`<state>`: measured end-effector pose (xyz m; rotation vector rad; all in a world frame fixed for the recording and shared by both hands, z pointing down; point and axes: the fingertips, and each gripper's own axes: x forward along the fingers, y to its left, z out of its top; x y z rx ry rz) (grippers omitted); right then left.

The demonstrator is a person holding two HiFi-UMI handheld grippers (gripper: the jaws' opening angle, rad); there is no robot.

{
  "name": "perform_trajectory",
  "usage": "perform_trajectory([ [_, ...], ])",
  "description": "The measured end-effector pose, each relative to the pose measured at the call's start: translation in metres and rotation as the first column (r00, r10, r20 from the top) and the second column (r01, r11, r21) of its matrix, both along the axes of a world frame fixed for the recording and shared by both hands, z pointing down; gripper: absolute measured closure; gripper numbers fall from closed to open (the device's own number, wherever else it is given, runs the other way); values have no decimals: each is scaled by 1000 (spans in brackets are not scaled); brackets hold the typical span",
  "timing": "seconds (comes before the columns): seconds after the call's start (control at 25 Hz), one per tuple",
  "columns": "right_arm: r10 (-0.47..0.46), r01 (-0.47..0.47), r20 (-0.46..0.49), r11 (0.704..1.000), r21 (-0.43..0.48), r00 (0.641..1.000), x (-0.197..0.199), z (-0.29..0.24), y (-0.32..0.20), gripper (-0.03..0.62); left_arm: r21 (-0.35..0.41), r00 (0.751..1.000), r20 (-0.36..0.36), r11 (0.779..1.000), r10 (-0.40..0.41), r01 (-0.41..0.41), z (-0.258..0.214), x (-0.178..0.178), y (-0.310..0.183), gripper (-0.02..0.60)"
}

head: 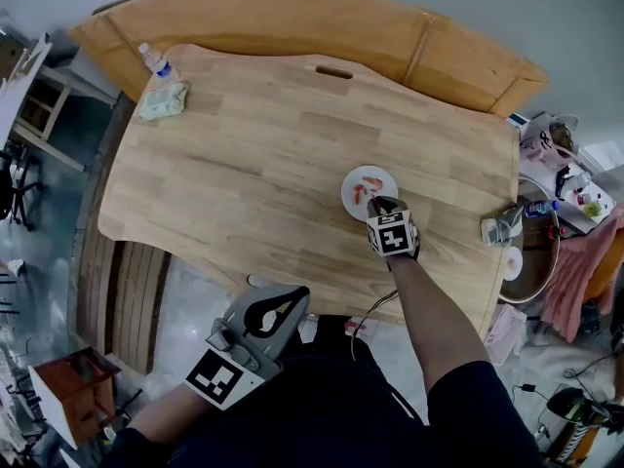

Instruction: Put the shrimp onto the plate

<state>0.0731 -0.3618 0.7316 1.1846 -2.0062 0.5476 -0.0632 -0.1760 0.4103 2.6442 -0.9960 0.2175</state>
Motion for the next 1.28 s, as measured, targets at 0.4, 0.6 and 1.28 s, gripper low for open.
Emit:
perform_trajectory([
  [0.4, -15, 14, -25, 1000, -27, 1000, -3, 18, -8, 534, -23, 1000, 29, 1000, -11, 12, 7, -4, 0, 578],
  [0.6, -28, 27, -42, 999, -29, 999, -3, 21, -8, 531, -26, 999, 37, 999, -19, 20, 9, -4, 1, 578],
  [1.28, -13, 14, -6, 999, 51, 1000, -1, -15, -5, 477, -4, 999, 30, 1000, 12, -12, 2, 0, 14, 578],
])
